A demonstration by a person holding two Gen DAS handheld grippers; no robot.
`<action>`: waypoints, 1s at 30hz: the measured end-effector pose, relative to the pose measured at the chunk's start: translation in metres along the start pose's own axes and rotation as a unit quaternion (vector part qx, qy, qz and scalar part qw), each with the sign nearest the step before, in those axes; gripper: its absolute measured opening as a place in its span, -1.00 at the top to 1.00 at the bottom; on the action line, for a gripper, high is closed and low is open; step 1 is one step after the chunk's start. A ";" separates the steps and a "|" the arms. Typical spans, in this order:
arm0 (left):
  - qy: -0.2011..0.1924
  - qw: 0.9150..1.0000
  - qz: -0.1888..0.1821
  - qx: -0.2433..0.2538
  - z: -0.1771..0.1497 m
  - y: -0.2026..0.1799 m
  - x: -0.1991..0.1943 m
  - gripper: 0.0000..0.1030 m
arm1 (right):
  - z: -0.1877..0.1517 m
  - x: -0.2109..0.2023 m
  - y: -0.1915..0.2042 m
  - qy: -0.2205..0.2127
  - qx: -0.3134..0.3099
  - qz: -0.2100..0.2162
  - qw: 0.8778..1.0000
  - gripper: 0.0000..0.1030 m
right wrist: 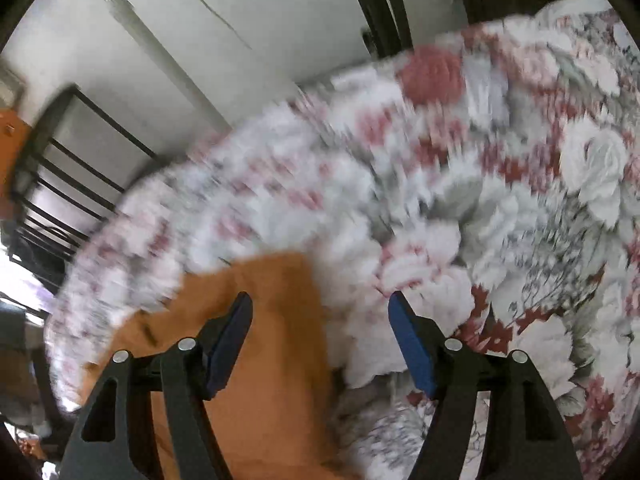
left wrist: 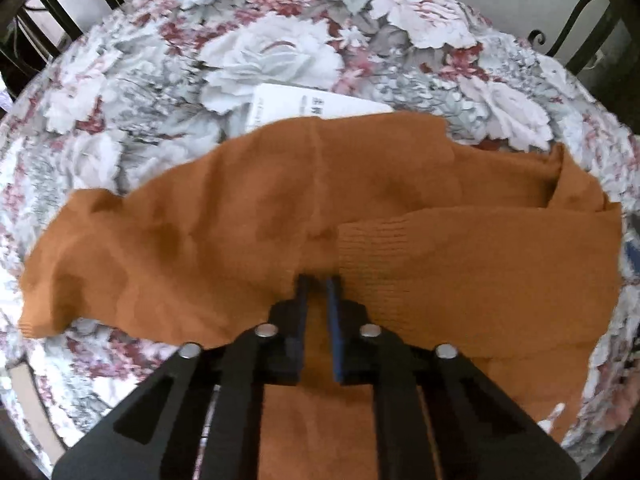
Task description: Fold small clothes
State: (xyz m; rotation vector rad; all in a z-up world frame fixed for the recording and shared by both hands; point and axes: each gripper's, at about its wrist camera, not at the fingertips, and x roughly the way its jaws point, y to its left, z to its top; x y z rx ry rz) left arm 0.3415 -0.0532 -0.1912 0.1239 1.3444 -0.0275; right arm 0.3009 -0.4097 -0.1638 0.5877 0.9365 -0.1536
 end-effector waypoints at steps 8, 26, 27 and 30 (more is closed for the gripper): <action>-0.040 0.996 -0.081 -0.018 0.008 -0.002 -0.027 0.83 | -0.016 0.001 -0.010 0.062 0.012 0.019 0.998 0.26; -0.023 0.998 -0.059 0.030 0.004 -0.045 -0.005 -0.28 | -0.029 0.009 0.024 0.080 -0.056 -0.023 0.995 0.24; -0.007 0.999 -0.031 0.035 0.005 -0.049 0.009 -0.28 | -0.025 0.008 0.025 0.069 -0.055 -0.025 0.996 0.24; 0.029 0.999 -0.022 0.023 0.005 -0.046 0.032 -0.39 | -0.020 0.031 0.028 0.079 -0.070 -0.039 0.994 0.40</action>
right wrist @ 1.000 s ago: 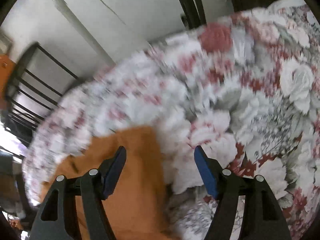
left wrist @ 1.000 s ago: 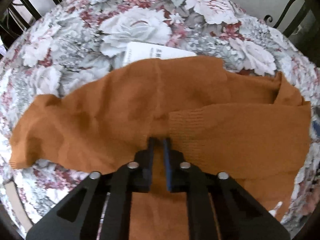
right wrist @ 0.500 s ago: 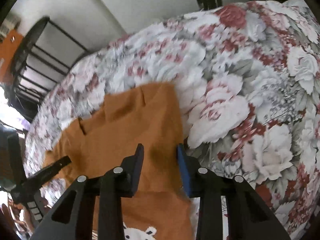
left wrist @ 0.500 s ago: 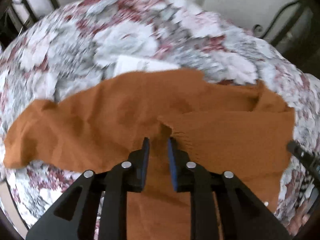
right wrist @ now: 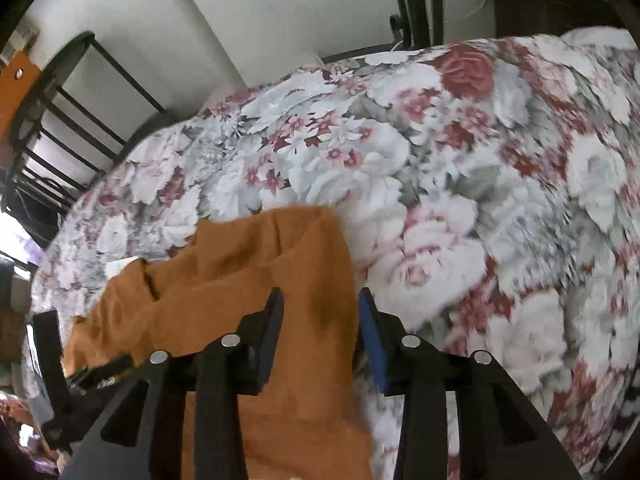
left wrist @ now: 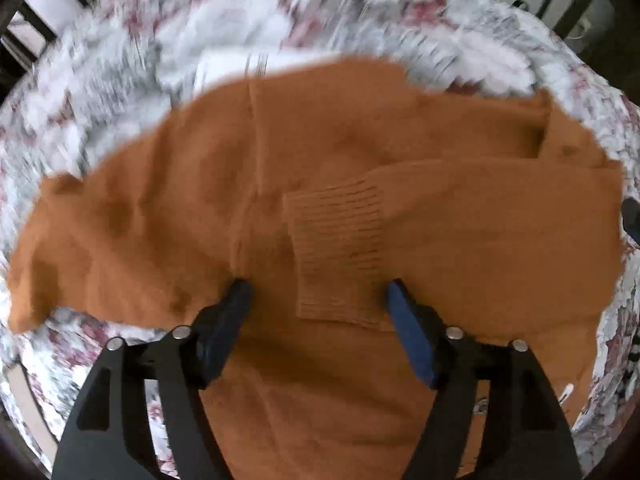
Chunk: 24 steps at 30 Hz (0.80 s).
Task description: Fold small clothes
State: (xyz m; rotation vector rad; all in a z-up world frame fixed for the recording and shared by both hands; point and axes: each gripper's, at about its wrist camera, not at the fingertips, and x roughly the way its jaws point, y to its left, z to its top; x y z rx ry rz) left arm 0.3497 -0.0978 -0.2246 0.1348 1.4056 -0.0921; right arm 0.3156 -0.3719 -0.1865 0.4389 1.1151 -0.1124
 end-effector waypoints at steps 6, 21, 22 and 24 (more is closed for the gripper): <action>0.000 1.000 -0.011 -0.022 0.022 0.005 -0.010 -0.40 | 0.003 0.020 -0.021 0.007 0.030 0.010 0.999 0.59; 0.024 1.000 -0.015 -0.012 0.036 0.001 -0.026 -0.60 | -0.032 -0.001 0.006 0.074 -0.004 0.018 0.997 0.34; 0.007 1.000 -0.018 -0.021 0.038 0.009 -0.037 -0.62 | -0.030 -0.013 0.007 0.060 -0.003 0.023 0.998 0.01; -0.028 0.998 -0.022 -0.051 0.040 0.036 -0.058 -0.64 | -0.031 -0.041 0.011 0.023 0.000 0.020 1.000 -0.43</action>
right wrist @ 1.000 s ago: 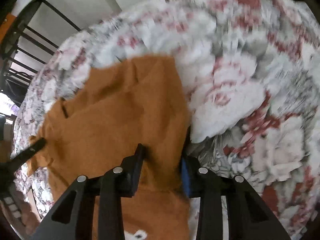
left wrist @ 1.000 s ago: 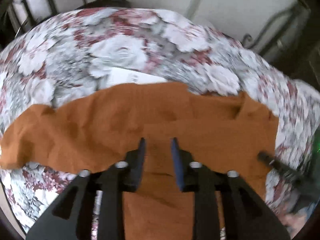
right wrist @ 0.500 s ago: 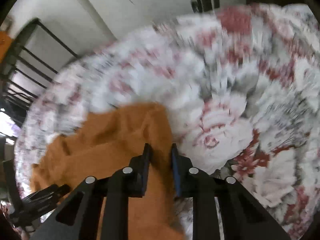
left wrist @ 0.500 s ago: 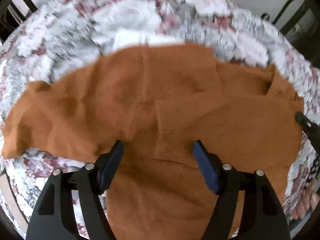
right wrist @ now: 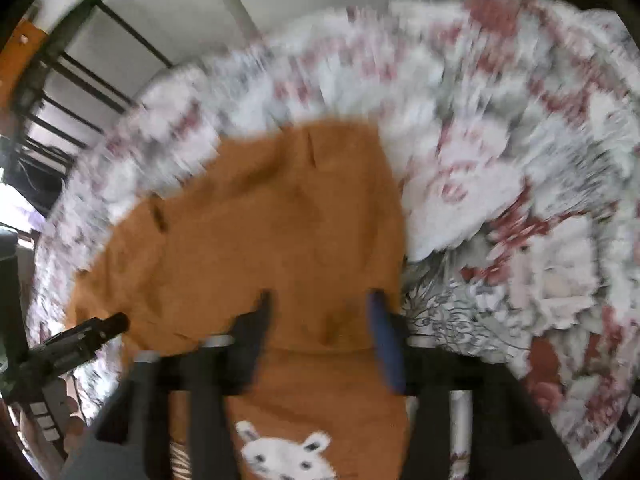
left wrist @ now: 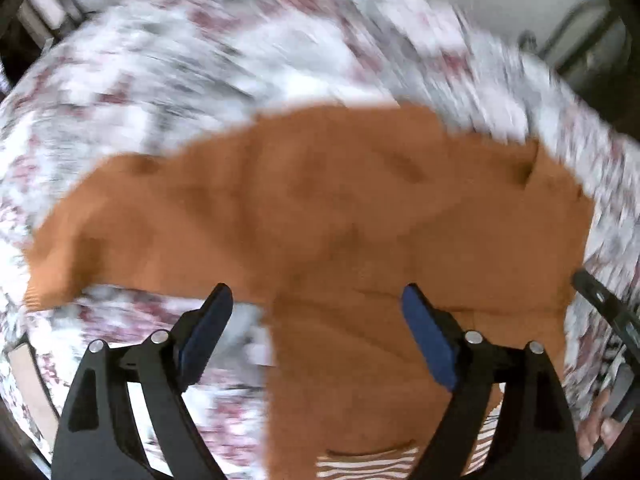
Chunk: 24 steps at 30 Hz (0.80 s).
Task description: Fold small clothes
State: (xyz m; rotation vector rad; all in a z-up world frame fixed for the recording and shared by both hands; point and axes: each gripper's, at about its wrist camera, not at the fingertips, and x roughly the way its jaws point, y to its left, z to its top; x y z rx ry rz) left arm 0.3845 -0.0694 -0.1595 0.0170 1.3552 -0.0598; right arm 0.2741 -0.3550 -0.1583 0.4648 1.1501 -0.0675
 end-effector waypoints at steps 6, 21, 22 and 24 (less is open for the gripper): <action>-0.006 0.993 -0.013 -0.115 -0.029 0.126 -0.004 -0.66 | -0.027 -0.060 0.001 -0.033 0.037 0.075 0.996 -0.48; -0.073 0.956 -0.090 -0.270 -0.071 0.281 0.016 -0.17 | -0.042 -0.031 0.053 0.000 -0.003 0.082 0.997 -0.48; -0.073 0.957 -0.091 -0.267 -0.068 0.277 0.016 -0.10 | -0.043 -0.029 0.053 0.003 -0.004 0.079 0.997 -0.48; -0.072 0.957 -0.096 -0.264 -0.060 0.263 0.023 0.19 | -0.042 -0.025 0.051 0.007 -0.001 0.077 0.997 -0.48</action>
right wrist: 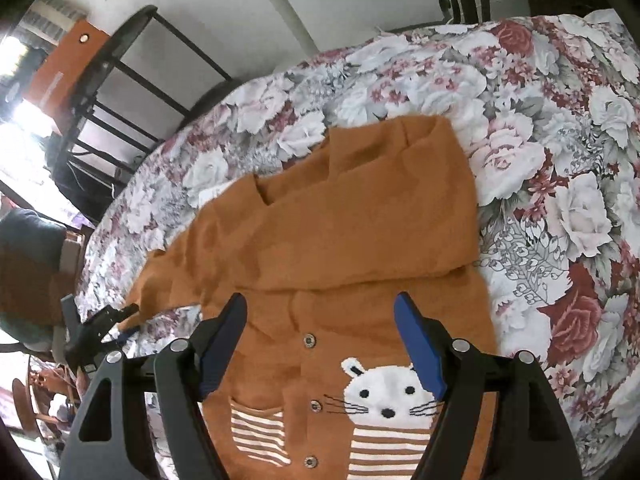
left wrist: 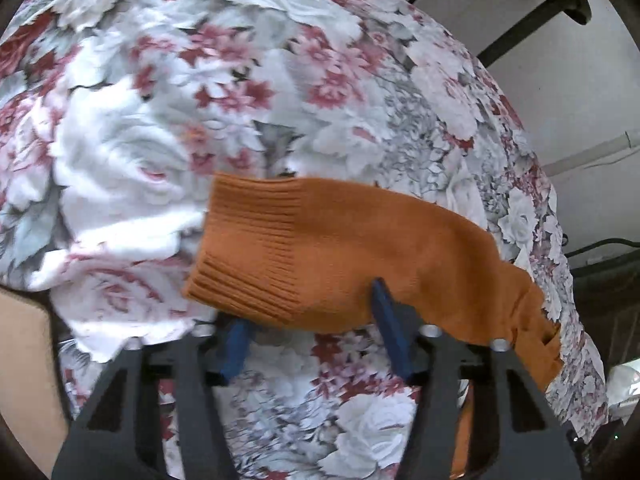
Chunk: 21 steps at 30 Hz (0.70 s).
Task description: Fold small clothes
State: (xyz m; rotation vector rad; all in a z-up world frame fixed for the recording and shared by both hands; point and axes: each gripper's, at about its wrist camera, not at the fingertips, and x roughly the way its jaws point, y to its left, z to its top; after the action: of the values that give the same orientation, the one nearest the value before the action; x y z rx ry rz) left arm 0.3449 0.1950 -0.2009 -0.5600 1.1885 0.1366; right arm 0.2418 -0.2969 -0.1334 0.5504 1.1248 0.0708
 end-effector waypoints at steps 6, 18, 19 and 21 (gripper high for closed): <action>-0.011 1.000 -0.007 0.004 0.001 0.005 -0.019 0.78 | 0.002 0.006 -0.003 0.009 0.010 0.007 1.000 -0.48; -0.052 0.996 -0.022 0.074 -0.018 -0.092 -0.068 0.87 | 0.004 -0.007 -0.012 0.004 0.027 0.014 1.000 -0.49; -0.055 0.994 -0.019 0.088 -0.022 -0.109 -0.069 0.87 | 0.004 -0.009 -0.013 0.003 0.028 0.016 0.999 -0.49; -0.061 0.992 -0.010 0.114 -0.031 -0.136 -0.071 0.87 | 0.005 -0.015 -0.017 0.000 0.031 0.018 0.999 -0.49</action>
State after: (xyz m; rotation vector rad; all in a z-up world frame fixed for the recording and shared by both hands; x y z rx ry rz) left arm 0.3442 0.0771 -0.0983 -0.3566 1.0626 0.0163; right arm 0.2359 -0.3185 -0.1272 0.6273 1.1202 0.0675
